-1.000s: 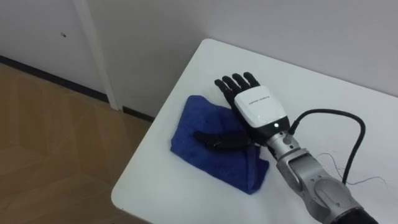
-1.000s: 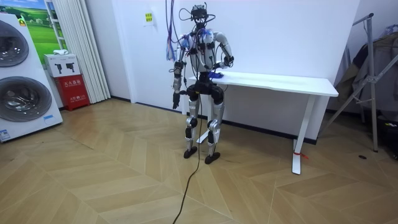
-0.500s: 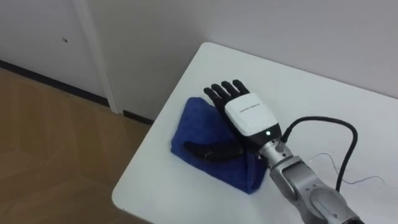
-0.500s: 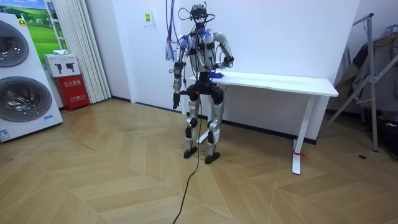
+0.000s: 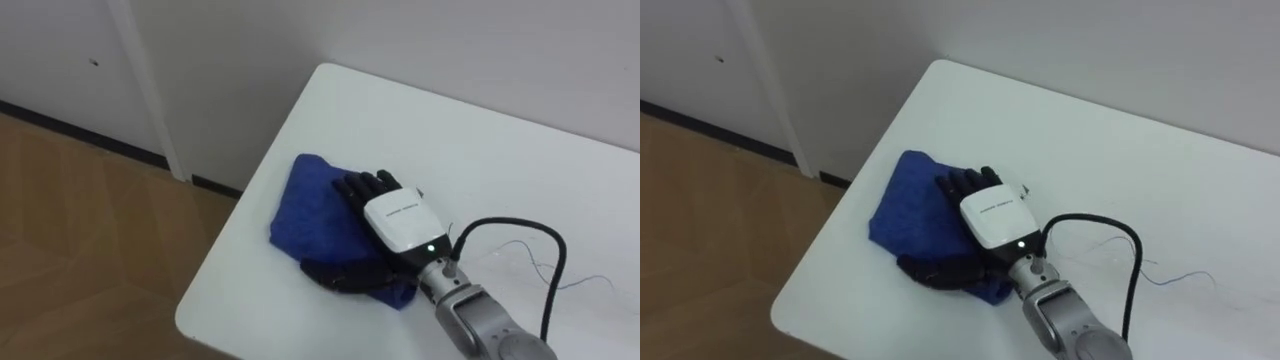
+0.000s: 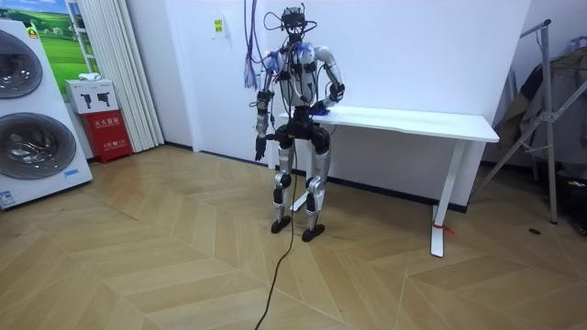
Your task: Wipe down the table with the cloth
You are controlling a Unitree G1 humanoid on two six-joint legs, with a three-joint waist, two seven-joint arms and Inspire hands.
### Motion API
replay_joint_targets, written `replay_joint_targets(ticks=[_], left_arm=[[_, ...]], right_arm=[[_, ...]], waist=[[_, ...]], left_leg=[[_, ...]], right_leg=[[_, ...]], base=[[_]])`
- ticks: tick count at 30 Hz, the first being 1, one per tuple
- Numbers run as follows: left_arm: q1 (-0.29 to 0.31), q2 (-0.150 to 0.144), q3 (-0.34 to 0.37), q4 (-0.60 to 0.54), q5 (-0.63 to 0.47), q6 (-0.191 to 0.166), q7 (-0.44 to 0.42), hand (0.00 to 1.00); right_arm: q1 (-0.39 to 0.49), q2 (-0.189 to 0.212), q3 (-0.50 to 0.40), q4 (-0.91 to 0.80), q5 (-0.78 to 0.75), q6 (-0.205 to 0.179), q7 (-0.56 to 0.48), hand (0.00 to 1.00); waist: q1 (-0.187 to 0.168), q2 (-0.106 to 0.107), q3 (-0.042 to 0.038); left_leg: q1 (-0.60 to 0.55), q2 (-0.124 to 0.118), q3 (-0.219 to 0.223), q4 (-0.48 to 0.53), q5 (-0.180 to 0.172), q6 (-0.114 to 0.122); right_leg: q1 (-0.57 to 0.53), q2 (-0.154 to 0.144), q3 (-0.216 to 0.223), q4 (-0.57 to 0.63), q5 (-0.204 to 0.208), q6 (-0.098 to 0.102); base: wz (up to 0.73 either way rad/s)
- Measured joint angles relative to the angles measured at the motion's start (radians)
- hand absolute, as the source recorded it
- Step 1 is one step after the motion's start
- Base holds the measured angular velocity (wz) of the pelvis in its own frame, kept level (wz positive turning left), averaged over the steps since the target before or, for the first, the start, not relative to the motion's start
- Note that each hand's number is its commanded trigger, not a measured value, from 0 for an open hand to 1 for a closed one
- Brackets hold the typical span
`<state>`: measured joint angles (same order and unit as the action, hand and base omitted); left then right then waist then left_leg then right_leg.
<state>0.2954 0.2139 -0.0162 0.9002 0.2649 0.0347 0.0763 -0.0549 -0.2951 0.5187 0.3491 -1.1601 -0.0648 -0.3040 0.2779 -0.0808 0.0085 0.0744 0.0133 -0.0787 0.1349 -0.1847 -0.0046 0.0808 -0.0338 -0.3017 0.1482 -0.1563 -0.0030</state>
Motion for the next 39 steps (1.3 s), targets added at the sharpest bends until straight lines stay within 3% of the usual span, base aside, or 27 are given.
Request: replay_joint_targets(ticks=[7,11,14,20,25,29,31,36,39], left_arm=[[-0.017,-0.006,0.004,0.000,0.003,-0.001,0.000,0.00],[-0.017,-0.007,0.005,0.000,0.002,-0.008,0.001,0.00],[-0.018,-0.017,0.016,0.000,0.004,-0.012,0.001,0.00],[-0.015,-0.028,0.016,0.000,-0.001,-0.012,0.002,0.00],[-0.011,-0.041,0.032,-0.022,-0.013,-0.010,0.003,0.00],[-0.017,-0.047,0.016,-0.050,-0.058,-0.001,0.017,0.00],[-0.029,-0.061,0.010,-0.057,-0.067,-0.001,0.031,0.00],[-0.021,-0.081,0.012,-0.089,-0.076,0.004,0.028,0.00],[0.000,-0.080,0.013,-0.095,-0.133,0.004,0.028,0.00]], right_arm=[[-0.011,0.018,-0.030,-0.004,0.060,-0.008,-0.049,1.00],[-0.017,0.018,-0.032,-0.006,0.067,-0.012,-0.060,1.00],[-0.019,0.018,-0.036,-0.005,0.068,-0.013,-0.060,1.00],[-0.033,0.017,-0.084,0.032,0.172,-0.057,-0.047,1.00],[-0.035,0.017,-0.122,0.054,0.257,-0.046,-0.032,1.00],[-0.051,0.018,-0.121,0.071,0.325,-0.041,-0.019,1.00],[-0.079,0.025,-0.121,0.077,0.365,-0.021,0.000,1.00],[-0.170,0.035,-0.154,0.178,0.419,-0.006,0.002,1.00],[-0.205,0.037,-0.230,0.291,0.484,-0.034,-0.014,1.00]], waist=[[0.000,0.013,-0.0090],[0.001,0.018,-0.0095],[0.001,0.020,-0.0082],[0.000,0.014,-0.0024],[-0.030,0.016,0.0017],[-0.035,0.026,0.0064],[-0.031,0.037,0.0114],[-0.024,0.039,0.0059],[-0.029,0.043,0.0054]], left_leg=[[0.007,0.000,0.002,0.000,0.000,0.001],[0.008,0.000,0.004,0.000,0.000,0.001],[0.009,0.000,0.005,-0.001,0.000,0.001],[0.006,-0.002,0.002,0.001,0.000,0.001],[0.015,-0.011,-0.004,0.011,0.000,0.001],[0.023,-0.009,-0.003,0.009,-0.001,0.002],[0.021,-0.008,-0.002,0.009,-0.001,0.003],[0.006,-0.008,0.000,0.010,-0.001,0.003],[0.008,-0.012,-0.002,0.022,-0.001,0.003]], right_leg=[[0.008,-0.001,-0.003,0.000,0.000,0.000],[0.009,-0.001,-0.002,0.000,0.000,0.000],[0.010,-0.001,0.000,0.002,0.000,0.000],[0.010,-0.004,-0.003,0.001,-0.001,0.001],[0.034,-0.009,-0.005,-0.010,-0.004,0.005],[0.044,-0.009,-0.009,-0.011,-0.005,0.007],[0.040,-0.008,-0.008,-0.009,-0.005,0.007],[0.022,-0.007,-0.004,-0.006,-0.005,0.007],[0.029,-0.012,-0.009,-0.006,-0.005,0.007]], base=[[0.00],[0.00],[0.00],[0.01],[0.09],[0.01],[0.00],[0.01],[0.12]])
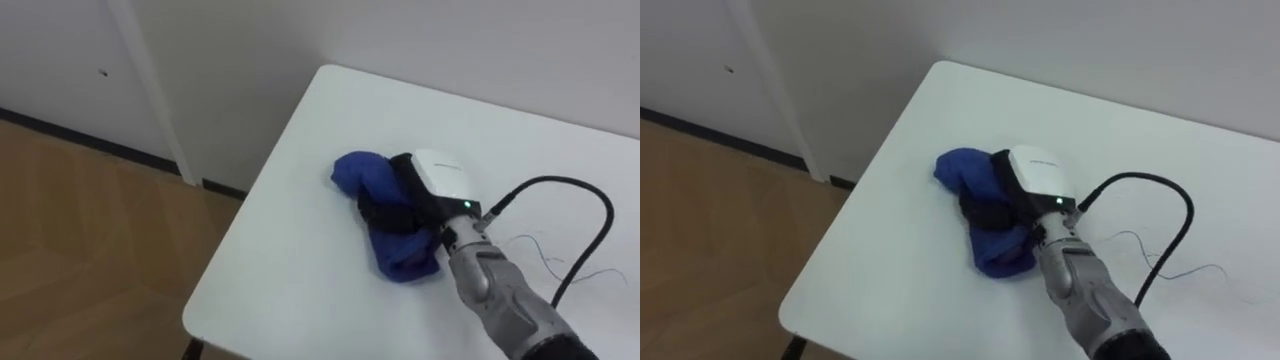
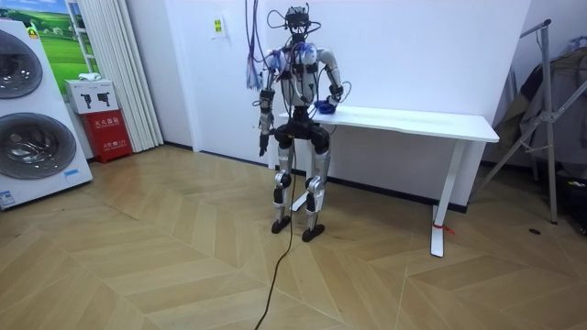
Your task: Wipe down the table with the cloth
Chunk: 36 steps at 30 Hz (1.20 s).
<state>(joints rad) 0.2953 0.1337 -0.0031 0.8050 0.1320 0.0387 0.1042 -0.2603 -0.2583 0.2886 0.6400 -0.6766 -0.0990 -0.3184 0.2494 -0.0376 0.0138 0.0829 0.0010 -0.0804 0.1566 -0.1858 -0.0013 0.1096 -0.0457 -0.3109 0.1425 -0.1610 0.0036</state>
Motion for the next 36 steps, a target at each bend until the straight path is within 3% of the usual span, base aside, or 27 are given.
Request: replay_joint_targets(ticks=[6,8,10,14,18,23,26,29,31,32,33,35,36], left_arm=[[0.030,-0.001,0.031,-0.001,-0.050,-0.002,0.003,0.00],[0.032,0.001,0.065,0.000,-0.050,-0.004,0.006,0.00],[0.034,0.006,0.110,0.000,-0.048,-0.008,0.023,0.00],[0.043,0.013,0.141,-0.001,-0.045,-0.015,0.043,0.00],[0.042,0.012,0.178,-0.002,-0.004,-0.015,0.043,0.00],[0.044,0.014,0.197,-0.002,0.002,-0.015,0.047,0.00],[0.032,0.014,0.174,-0.002,-0.004,-0.015,0.056,0.00],[0.014,0.010,0.128,0.002,-0.021,-0.015,0.062,0.00],[-0.002,0.001,0.076,0.003,-0.023,-0.015,0.060,0.00],[-0.011,-0.002,0.070,0.005,-0.023,-0.015,0.057,0.00],[-0.032,-0.001,0.060,0.021,-0.022,-0.015,0.055,0.00],[-0.064,-0.002,0.056,0.043,-0.024,-0.003,0.043,0.00],[-0.070,-0.002,0.053,0.042,-0.027,0.000,0.039,0.00]], right_arm=[[0.049,0.001,-0.181,0.150,0.067,-0.062,-0.096,1.00],[0.108,0.000,-0.243,0.171,0.095,-0.086,-0.135,1.00],[0.190,-0.004,-0.314,0.180,0.122,-0.090,-0.181,1.00],[0.263,-0.008,-0.418,0.244,0.138,-0.101,-0.252,1.00],[0.332,-0.023,-0.465,0.259,0.134,-0.102,-0.315,1.00],[0.379,-0.023,-0.479,0.258,0.138,-0.101,-0.368,1.00],[0.364,-0.019,-0.461,0.238,0.128,-0.069,-0.375,1.00],[0.347,-0.010,-0.425,0.161,0.094,0.023,-0.353,1.00],[0.293,0.001,-0.355,0.071,0.024,0.113,-0.280,1.00],[0.277,0.005,-0.323,0.039,0.000,0.139,-0.255,1.00],[0.241,0.016,-0.237,-0.024,-0.051,0.173,-0.190,1.00],[0.121,0.052,-0.075,-0.081,-0.148,0.182,-0.083,1.00],[0.094,0.061,-0.052,-0.082,-0.163,0.178,-0.063,1.00]], waist=[[-0.082,-0.007,-0.0041],[-0.100,-0.014,-0.0099],[-0.118,-0.029,-0.0233],[-0.159,-0.035,-0.0261],[-0.171,-0.036,-0.0269],[-0.190,-0.041,-0.0302],[-0.183,-0.039,-0.0312],[-0.162,-0.030,-0.0307],[-0.140,-0.015,-0.0256],[-0.125,-0.011,-0.0231],[-0.102,-0.006,-0.0186],[-0.087,-0.008,-0.0054],[-0.079,-0.008,-0.0020]], left_leg=[[0.002,-0.015,-0.005,0.011,0.001,0.002],[0.013,-0.020,-0.004,0.011,0.002,0.003],[0.020,-0.023,0.003,0.011,0.002,0.003],[0.048,-0.016,0.041,0.010,-0.012,0.022],[0.052,-0.015,0.062,0.027,-0.024,0.027],[0.051,-0.017,0.066,0.032,-0.027,0.031],[0.053,-0.016,0.071,0.029,-0.027,0.032],[0.055,-0.011,0.081,0.022,-0.027,0.031],[0.063,-0.003,0.112,0.009,-0.025,0.029],[0.063,0.001,0.118,0.008,-0.025,0.029],[0.063,0.008,0.122,0.005,-0.025,0.029],[0.058,0.014,0.124,-0.006,-0.018,0.017],[0.056,0.016,0.123,-0.006,-0.017,0.016]], right_leg=[[0.028,-0.018,-0.039,-0.009,-0.008,0.013],[0.041,-0.023,-0.046,-0.009,-0.012,0.020],[0.050,-0.027,-0.046,-0.009,-0.015,0.023],[0.076,-0.024,-0.022,-0.005,-0.017,0.026],[0.078,-0.022,0.008,-0.006,-0.018,0.028],[0.079,-0.024,0.009,-0.007,-0.014,0.033],[0.081,-0.022,0.014,-0.003,-0.009,0.032],[0.063,-0.017,0.034,0.012,-0.006,0.028],[0.041,-0.011,0.066,0.025,0.000,0.019],[0.032,-0.007,0.067,0.031,0.003,0.015],[0.021,0.000,0.064,0.030,0.011,0.007],[0.009,0.007,0.064,0.030,0.014,0.000],[0.007,0.009,0.065,0.030,0.015,0.000]], base=[[0.26],[0.14],[-0.02],[-0.11],[-0.15],[-0.03],[-0.06],[-0.27],[-0.57],[-0.75],[-0.56],[-0.18],[0.11]])
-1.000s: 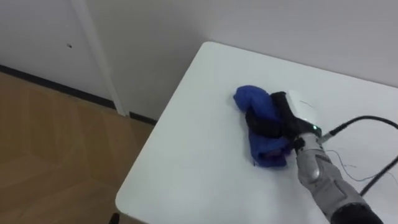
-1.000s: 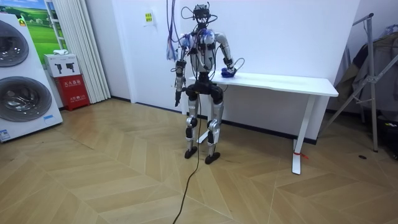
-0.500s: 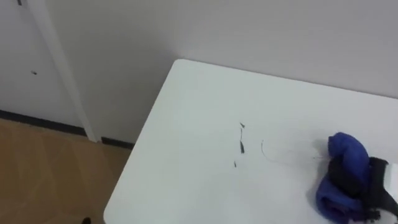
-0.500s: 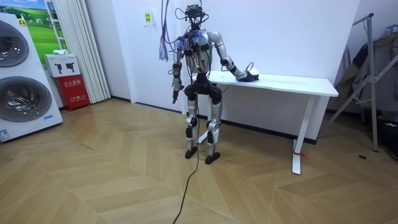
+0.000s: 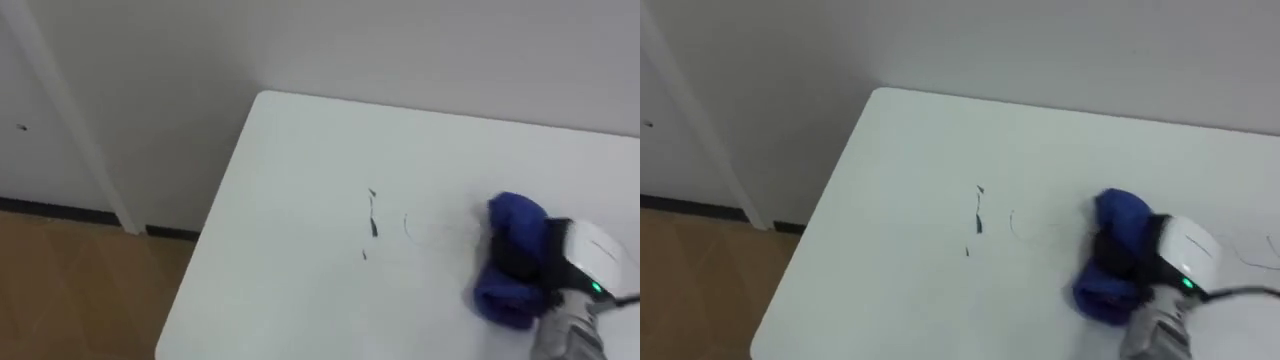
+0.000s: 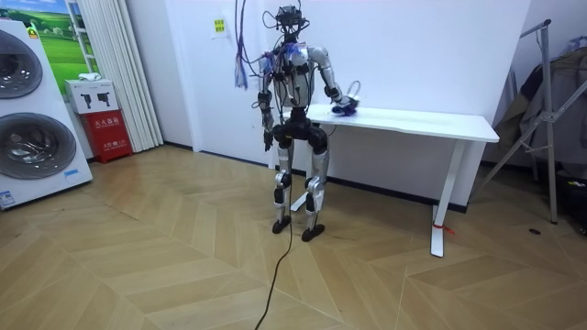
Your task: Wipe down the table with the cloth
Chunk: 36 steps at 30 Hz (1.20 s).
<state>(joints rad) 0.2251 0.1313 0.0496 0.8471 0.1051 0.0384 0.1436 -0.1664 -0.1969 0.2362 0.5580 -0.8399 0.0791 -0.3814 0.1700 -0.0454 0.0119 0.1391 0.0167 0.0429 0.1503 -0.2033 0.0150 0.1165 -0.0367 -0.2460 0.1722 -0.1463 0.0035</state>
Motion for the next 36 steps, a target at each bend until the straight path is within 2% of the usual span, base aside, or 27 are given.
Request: replay_joint_targets(ticks=[2,3,5,6,8,10,11,12,13,14,15,16,18,20,21,22,24,26,29,31,32,33,34,35,36], left_arm=[[-0.003,0.000,-0.016,-0.028,-0.017,0.000,-0.001,0.00],[0.018,-0.001,-0.016,-0.047,-0.018,0.000,-0.003,0.00],[0.042,0.002,-0.014,-0.056,-0.025,0.004,-0.003,0.00],[0.065,0.002,-0.015,-0.064,-0.028,0.006,-0.003,0.00],[0.091,0.002,-0.012,-0.068,-0.026,0.006,0.000,0.00],[0.105,0.006,0.015,-0.058,-0.025,0.005,0.002,0.00],[0.106,0.006,0.037,-0.058,-0.023,0.004,0.006,0.00],[0.106,0.006,0.046,-0.059,-0.020,0.004,0.007,0.00],[0.108,0.006,0.068,-0.058,0.012,0.004,0.007,0.00],[0.108,0.007,0.077,-0.058,0.040,0.003,0.008,0.00],[0.108,0.007,0.107,-0.058,0.084,0.001,0.013,0.00],[0.115,0.007,0.138,-0.057,0.102,0.000,0.025,0.00],[0.123,0.011,0.184,-0.043,0.126,-0.003,0.042,0.00],[0.119,0.017,0.200,-0.036,0.140,-0.003,0.044,0.00],[0.114,0.016,0.202,-0.036,0.144,-0.003,0.043,0.00],[0.109,0.016,0.201,-0.037,0.143,-0.003,0.040,0.00],[0.105,0.016,0.179,-0.035,0.140,-0.002,0.040,0.00],[0.096,0.013,0.147,-0.032,0.131,-0.002,0.041,0.00],[0.060,0.005,0.065,0.001,0.079,0.001,0.041,0.00],[0.042,0.001,0.017,0.017,0.083,0.012,0.040,0.00],[0.041,0.001,0.012,0.016,0.083,0.019,0.040,0.00],[0.028,0.000,0.006,0.015,0.083,0.035,0.037,0.00],[0.010,-0.004,0.001,0.014,0.083,0.042,0.027,0.00],[0.005,-0.005,-0.004,0.010,0.083,0.045,0.020,0.00],[0.000,-0.004,-0.017,-0.010,0.082,0.044,0.018,0.00]], right_arm=[[-0.060,0.024,0.042,-0.002,-0.033,-0.018,0.046,1.00],[-0.082,0.031,0.057,-0.005,-0.035,-0.027,0.067,1.00],[-0.082,0.032,0.056,-0.006,-0.028,-0.035,0.081,1.00],[-0.067,0.029,0.053,0.012,-0.022,-0.037,0.078,1.00],[-0.026,0.027,0.023,0.037,0.000,-0.080,0.038,1.00],[0.025,0.027,-0.018,0.090,0.052,-0.165,-0.038,1.00],[0.064,0.026,-0.049,0.098,0.075,-0.195,-0.072,1.00],[0.086,0.027,-0.068,0.098,0.090,-0.207,-0.088,1.00],[0.139,0.025,-0.115,0.099,0.114,-0.233,-0.126,1.00],[0.170,0.025,-0.147,0.099,0.129,-0.246,-0.151,1.00],[0.229,0.024,-0.212,0.101,0.169,-0.263,-0.195,1.00],[0.272,0.018,-0.271,0.121,0.207,-0.272,-0.232,1.00],[0.302,-0.010,-0.340,0.185,0.250,-0.288,-0.268,1.00],[0.311,-0.048,-0.397,0.250,0.283,-0.288,-0.281,1.00],[0.312,-0.072,-0.420,0.279,0.299,-0.284,-0.281,1.00],[0.306,-0.085,-0.423,0.300,0.316,-0.275,-0.280,1.00],[0.287,-0.083,-0.415,0.304,0.336,-0.254,-0.278,1.00],[0.255,-0.069,-0.402,0.292,0.342,-0.206,-0.270,1.00],[0.171,-0.048,-0.337,0.260,0.336,-0.090,-0.220,1.00],[0.069,-0.009,-0.199,0.136,0.289,0.020,-0.093,1.00],[0.036,0.000,-0.148,0.110,0.268,0.030,-0.056,1.00],[-0.026,0.032,-0.064,0.067,0.234,0.036,0.010,1.00],[-0.097,0.057,0.009,0.057,0.195,0.030,0.063,1.00],[-0.130,0.063,0.035,0.057,0.174,0.028,0.087,1.00],[-0.190,0.067,0.072,0.057,0.154,0.014,0.125,1.00]], waist=[[0.034,0.000,0.0007],[0.049,-0.002,-0.0008],[0.056,-0.004,-0.0024],[0.051,-0.005,-0.0026],[0.040,-0.009,-0.0048],[0.005,-0.011,-0.0062],[-0.006,-0.018,-0.0078],[-0.012,-0.019,-0.0077],[-0.038,-0.022,-0.0087],[-0.049,-0.024,-0.0097],[-0.060,-0.025,-0.0099],[-0.064,-0.027,-0.0157],[-0.086,-0.033,-0.0259],[-0.104,-0.034,-0.0277],[-0.110,-0.033,-0.0284],[-0.111,-0.033,-0.0284],[-0.108,-0.032,-0.0286],[-0.094,-0.028,-0.0286],[-0.061,-0.016,-0.0280],[-0.015,-0.001,-0.0226],[-0.010,0.001,-0.0204],[0.005,0.000,-0.0155],[0.024,-0.001,-0.0049],[0.030,-0.006,-0.0041],[0.055,-0.006,0.0030]], left_leg=[[-0.010,0.002,-0.005,0.000,0.002,-0.003],[-0.015,0.002,-0.016,0.000,0.002,-0.003],[-0.024,0.000,-0.037,0.004,0.004,-0.003],[-0.026,-0.005,-0.053,0.010,0.005,-0.002],[-0.025,-0.015,-0.056,0.012,0.005,-0.002],[-0.018,-0.020,-0.055,0.012,0.005,-0.002],[-0.009,-0.025,-0.047,0.011,0.005,-0.002],[-0.004,-0.027,-0.045,0.011,0.005,-0.002],[0.000,-0.030,-0.043,0.012,0.005,-0.002],[0.001,-0.030,-0.038,0.012,0.005,-0.002],[0.010,-0.031,-0.011,0.008,0.005,-0.002],[0.016,-0.032,0.014,0.009,0.005,-0.001],[0.012,-0.034,0.015,0.011,0.002,0.003],[0.012,-0.033,0.023,0.016,-0.009,0.021],[0.011,-0.031,0.027,0.015,-0.019,0.035],[0.011,-0.031,0.028,0.015,-0.021,0.038],[0.013,-0.030,0.036,0.015,-0.023,0.041],[0.015,-0.030,0.039,0.020,-0.023,0.041],[0.016,-0.019,0.063,0.021,-0.021,0.037],[0.002,-0.011,0.068,0.019,-0.015,0.029],[-0.003,-0.011,0.065,0.019,-0.014,0.027],[-0.013,-0.008,0.060,0.019,-0.010,0.020],[-0.018,-0.003,0.051,0.017,-0.003,0.013],[-0.022,-0.003,0.044,0.017,0.001,0.013],[-0.030,-0.003,0.031,0.012,0.010,0.011]], right_leg=[[-0.006,0.003,-0.005,-0.004,0.000,0.000],[-0.009,0.002,-0.015,-0.005,0.000,0.000],[-0.008,-0.001,-0.035,-0.008,0.000,0.000],[0.001,-0.006,-0.044,-0.014,-0.001,0.001],[0.012,-0.017,-0.060,-0.023,-0.008,0.012],[0.032,-0.021,-0.059,-0.032,-0.008,0.013],[0.047,-0.025,-0.057,-0.040,-0.009,0.015],[0.052,-0.027,-0.057,-0.040,-0.010,0.016],[0.063,-0.033,-0.059,-0.040,-0.011,0.018],[0.067,-0.036,-0.056,-0.039,-0.012,0.020],[0.075,-0.039,-0.048,-0.039,-0.013,0.023],[0.076,-0.042,-0.031,-0.038,-0.013,0.024],[0.076,-0.045,-0.032,-0.036,-0.011,0.027],[0.077,-0.044,-0.031,-0.033,-0.014,0.033],[0.076,-0.042,-0.029,-0.032,-0.017,0.038],[0.074,-0.041,-0.025,-0.034,-0.013,0.044],[0.074,-0.041,-0.022,-0.035,-0.011,0.047],[0.072,-0.039,-0.007,-0.036,-0.009,0.048],[0.053,-0.031,0.003,-0.021,0.000,0.037],[0.003,-0.016,0.001,0.001,0.017,0.014],[-0.004,-0.010,0.000,0.000,0.022,0.008],[-0.015,-0.002,-0.001,-0.002,0.026,0.001],[-0.018,0.004,-0.002,-0.002,0.025,-0.003],[-0.019,0.005,-0.005,-0.003,0.023,-0.006],[-0.022,0.005,-0.013,-0.005,0.019,-0.012]], base=[[0.14],[0.30],[0.43],[0.52],[0.41],[0.35],[0.27],[0.27],[0.25],[0.25],[-0.07],[-0.25],[-0.22],[-0.09],[-0.19],[-0.22],[-0.25],[-0.24],[-0.37],[-0.81],[-0.56],[-0.09],[0.11],[0.41],[0.49]])
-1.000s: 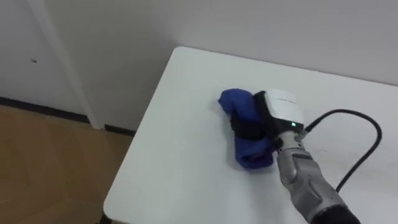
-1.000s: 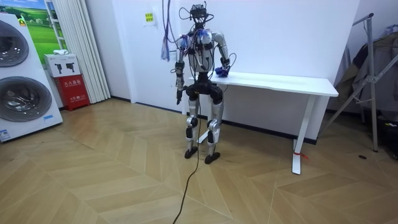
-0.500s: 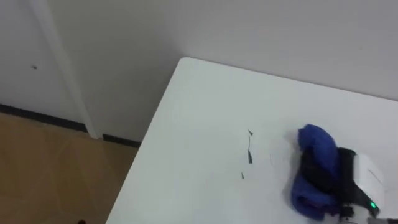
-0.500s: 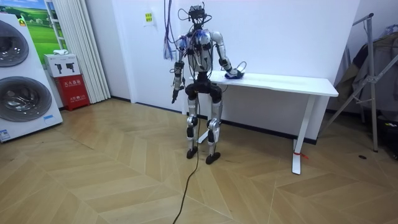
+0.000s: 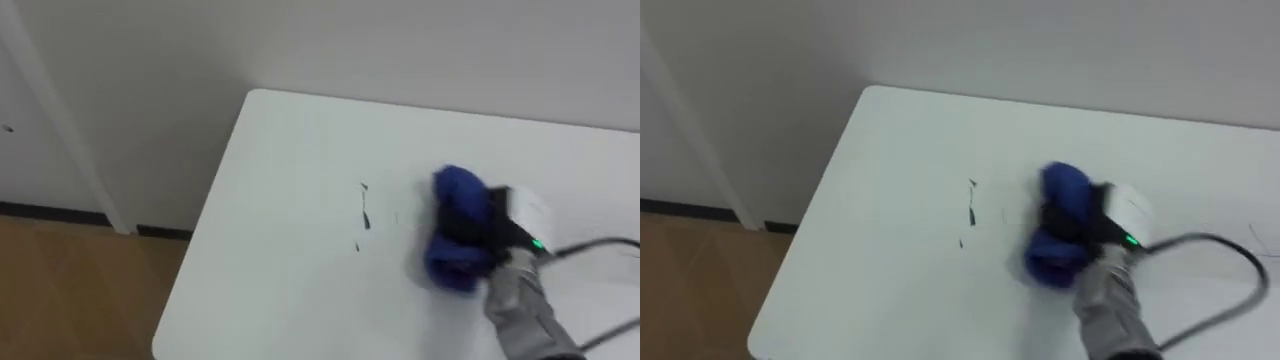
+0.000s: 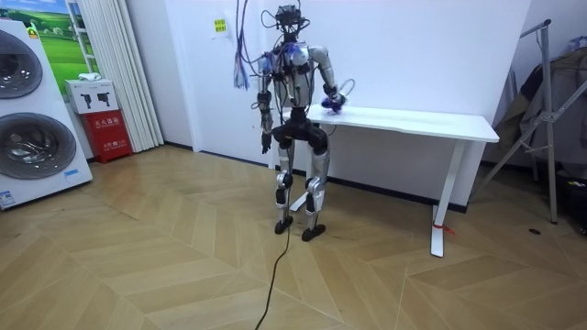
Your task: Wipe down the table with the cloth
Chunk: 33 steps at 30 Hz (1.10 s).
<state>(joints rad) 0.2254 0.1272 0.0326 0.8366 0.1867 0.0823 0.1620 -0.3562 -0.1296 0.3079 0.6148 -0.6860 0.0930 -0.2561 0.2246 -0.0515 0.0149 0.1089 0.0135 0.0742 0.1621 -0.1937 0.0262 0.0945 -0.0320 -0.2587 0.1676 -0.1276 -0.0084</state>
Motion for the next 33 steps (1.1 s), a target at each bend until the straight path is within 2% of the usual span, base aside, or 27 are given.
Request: replay_joint_targets(ticks=[2,5,6,7,8,10,11,12,13,15,16,17,18,19,20,21,23,24,25,26,27,28,29,30,31,32,33], left_arm=[[0.024,0.001,0.000,-0.023,0.000,0.002,0.000,0.00],[0.097,0.006,0.004,-0.055,-0.001,0.004,0.001,0.00],[0.111,0.009,0.004,-0.053,-0.013,0.004,0.000,0.00],[0.119,0.011,0.006,-0.049,-0.027,0.003,0.000,0.00],[0.126,0.011,0.009,-0.044,-0.027,0.003,0.000,0.00],[0.161,0.013,0.045,-0.043,-0.015,0.003,-0.003,0.00],[0.164,0.014,0.054,-0.043,-0.014,0.003,-0.003,0.00],[0.164,0.017,0.083,-0.042,0.009,0.003,-0.008,0.00],[0.160,0.018,0.111,-0.045,0.049,0.003,-0.016,0.00],[0.150,0.020,0.141,-0.070,0.091,0.000,-0.019,0.00],[0.138,0.025,0.158,-0.077,0.100,-0.005,-0.017,0.00],[0.136,0.030,0.162,-0.074,0.100,-0.008,-0.016,0.00],[0.118,0.044,0.152,-0.069,0.099,-0.013,-0.015,0.00],[0.105,0.053,0.134,-0.073,0.097,-0.024,-0.012,0.00],[0.091,0.057,0.123,-0.073,0.093,-0.029,-0.011,0.00],[0.075,0.069,0.097,-0.065,0.078,-0.040,0.001,0.00],[0.037,0.089,0.059,-0.043,0.079,-0.052,0.005,0.00],[0.028,0.092,0.056,-0.028,0.079,-0.060,0.005,0.00],[-0.004,0.100,0.041,0.013,0.078,-0.063,0.002,0.00],[-0.025,0.102,0.032,0.032,0.076,-0.063,-0.003,0.00],[-0.068,0.103,0.019,0.054,0.057,-0.063,-0.017,0.00],[-0.094,0.103,-0.003,0.054,0.037,-0.061,-0.033,0.00],[-0.096,0.101,-0.009,0.046,0.027,-0.061,-0.040,0.00],[-0.096,0.103,-0.011,0.043,0.006,-0.060,-0.049,0.00],[-0.082,0.109,-0.003,0.032,-0.021,-0.058,-0.054,0.00],[-0.070,0.113,0.005,0.020,-0.042,-0.058,-0.056,0.00],[-0.049,0.125,0.028,0.011,-0.084,-0.058,-0.055,0.00]], right_arm=[[-0.053,0.001,0.007,0.002,-0.012,-0.022,0.030,1.00],[-0.018,-0.004,-0.031,0.011,-0.004,-0.043,0.024,1.00],[0.025,-0.015,-0.042,0.055,-0.003,-0.061,0.011,1.00],[0.092,-0.025,-0.086,0.086,0.037,-0.114,-0.023,1.00],[0.134,-0.026,-0.110,0.074,0.037,-0.135,-0.046,1.00],[0.233,-0.030,-0.193,0.082,0.049,-0.210,-0.129,1.00],[0.259,-0.033,-0.215,0.085,0.059,-0.221,-0.151,1.00],[0.309,-0.046,-0.265,0.097,0.099,-0.245,-0.190,1.00],[0.364,-0.065,-0.327,0.102,0.123,-0.252,-0.226,1.00],[0.425,-0.111,-0.386,0.125,0.156,-0.252,-0.270,1.00],[0.436,-0.133,-0.403,0.156,0.192,-0.245,-0.282,1.00],[0.435,-0.139,-0.405,0.162,0.205,-0.231,-0.287,1.00],[0.432,-0.141,-0.405,0.162,0.212,-0.197,-0.290,1.00],[0.425,-0.131,-0.395,0.165,0.222,-0.166,-0.299,1.00],[0.416,-0.123,-0.386,0.158,0.227,-0.149,-0.302,1.00],[0.369,-0.099,-0.360,0.155,0.228,-0.099,-0.309,1.00],[0.239,-0.049,-0.253,0.149,0.200,-0.022,-0.289,1.00],[0.201,-0.031,-0.223,0.145,0.185,-0.011,-0.274,1.00],[0.124,0.001,-0.161,0.145,0.157,-0.005,-0.234,1.00],[0.088,0.016,-0.131,0.144,0.139,-0.007,-0.213,1.00],[0.035,0.028,-0.096,0.139,0.117,-0.019,-0.179,1.00],[0.014,0.027,-0.085,0.112,0.112,-0.035,-0.144,1.00],[0.011,0.027,-0.085,0.100,0.114,-0.040,-0.134,1.00],[0.011,0.026,-0.087,0.099,0.101,-0.048,-0.124,1.00],[0.028,0.024,-0.094,0.092,0.096,-0.060,-0.121,1.00],[0.037,0.021,-0.094,0.082,0.092,-0.066,-0.121,1.00],[0.062,0.011,-0.099,0.081,0.086,-0.088,-0.121,1.00]], waist=[[0.032,-0.005,-0.0040],[0.026,-0.007,-0.0048],[0.014,-0.011,-0.0060],[-0.005,-0.015,-0.0064],[-0.019,-0.016,-0.0068],[-0.068,-0.014,-0.0077],[-0.077,-0.016,-0.0091],[-0.105,-0.018,-0.0082],[-0.125,-0.014,-0.0129],[-0.137,-0.003,-0.0180],[-0.131,0.003,-0.0223],[-0.124,0.006,-0.0217],[-0.107,0.011,-0.0218],[-0.090,0.017,-0.0236],[-0.072,0.020,-0.0241],[-0.035,0.024,-0.0219],[0.042,0.024,-0.0210],[0.059,0.025,-0.0198],[0.076,0.026,-0.0178],[0.081,0.022,-0.0154],[0.082,0.008,-0.0062],[0.079,0.000,-0.0046],[0.079,-0.002,-0.0049],[0.078,-0.002,-0.0047],[0.077,-0.013,-0.0053],[0.073,-0.018,-0.0045],[0.054,-0.023,0.0010]], left_leg=[[-0.002,-0.001,-0.019,-0.001,0.011,-0.004],[-0.011,0.000,-0.039,0.001,0.011,-0.004],[-0.012,-0.002,-0.044,0.001,0.011,-0.004],[-0.012,-0.008,-0.047,0.001,0.011,-0.004],[-0.010,-0.008,-0.045,0.001,0.011,-0.003],[0.009,-0.016,-0.011,0.003,0.011,-0.003],[0.012,-0.017,0.004,0.004,0.010,-0.002],[0.022,-0.021,0.012,0.006,0.008,0.001],[0.026,-0.023,0.018,0.010,-0.001,0.015],[0.025,-0.019,0.047,0.026,-0.024,0.045],[0.026,-0.008,0.072,0.038,-0.039,0.049],[0.022,0.002,0.087,0.046,-0.045,0.051],[0.020,0.017,0.116,0.066,-0.056,0.052],[0.012,0.035,0.132,0.100,-0.073,0.046],[0.002,0.047,0.147,0.118,-0.083,0.042],[-0.026,0.075,0.172,0.158,-0.097,0.030],[-0.095,0.133,0.170,0.242,-0.118,0.001],[-0.111,0.146,0.160,0.262,-0.123,-0.009],[-0.148,0.173,0.129,0.295,-0.134,-0.030],[-0.171,0.185,0.112,0.310,-0.134,-0.042],[-0.215,0.189,0.064,0.322,-0.123,-0.063],[-0.259,0.195,0.014,0.326,-0.104,-0.086],[-0.274,0.201,-0.007,0.324,-0.092,-0.101],[-0.287,0.221,-0.041,0.319,-0.073,-0.132],[-0.287,0.244,-0.064,0.304,-0.054,-0.167],[-0.285,0.258,-0.077,0.295,-0.044,-0.189],[-0.282,0.288,-0.096,0.283,-0.022,-0.236]], right_leg=[[-0.004,0.000,-0.013,-0.013,-0.002,-0.001],[0.008,-0.002,-0.047,-0.018,-0.002,-0.001],[0.014,-0.006,-0.047,-0.018,-0.004,0.002],[0.019,-0.017,-0.044,-0.017,-0.009,0.010],[0.023,-0.020,-0.043,-0.017,-0.012,0.016],[0.037,-0.037,-0.039,-0.010,-0.019,0.026],[0.037,-0.039,-0.037,-0.007,-0.020,0.027],[0.049,-0.043,-0.043,-0.005,-0.023,0.032],[0.052,-0.054,-0.048,0.012,-0.031,0.045],[0.043,-0.061,-0.051,0.049,-0.041,0.050],[0.036,-0.063,-0.056,0.076,-0.042,0.052],[0.025,-0.066,-0.063,0.099,-0.045,0.058],[0.001,-0.095,-0.097,0.194,-0.063,0.063],[-0.001,-0.142,-0.120,0.287,-0.083,0.069],[-0.004,-0.171,-0.130,0.324,-0.089,0.075],[-0.016,-0.225,-0.128,0.377,-0.094,0.085],[-0.044,-0.316,-0.126,0.379,-0.092,0.090],[-0.047,-0.332,-0.126,0.364,-0.090,0.093],[-0.043,-0.349,-0.123,0.312,-0.077,0.112],[-0.041,-0.354,-0.121,0.282,-0.074,0.119],[-0.034,-0.366,-0.114,0.229,-0.061,0.134],[-0.021,-0.363,-0.113,0.168,-0.039,0.136],[-0.023,-0.361,-0.112,0.148,-0.026,0.134],[-0.024,-0.348,-0.113,0.109,-0.001,0.135],[-0.035,-0.331,-0.129,0.080,0.015,0.139],[-0.046,-0.317,-0.133,0.075,0.017,0.138],[-0.074,-0.283,-0.141,0.108,0.024,0.191]], base=[[0.46],[0.41],[0.44],[0.44],[0.29],[-0.07],[-0.17],[0.00],[0.04],[-0.15],[-0.44],[-0.67],[-0.66],[-0.67],[-0.76],[-1.01],[-1.24],[-0.97],[-0.51],[-0.14],[0.56],[0.76],[0.89],[0.71],[0.61],[0.55],[0.69]])
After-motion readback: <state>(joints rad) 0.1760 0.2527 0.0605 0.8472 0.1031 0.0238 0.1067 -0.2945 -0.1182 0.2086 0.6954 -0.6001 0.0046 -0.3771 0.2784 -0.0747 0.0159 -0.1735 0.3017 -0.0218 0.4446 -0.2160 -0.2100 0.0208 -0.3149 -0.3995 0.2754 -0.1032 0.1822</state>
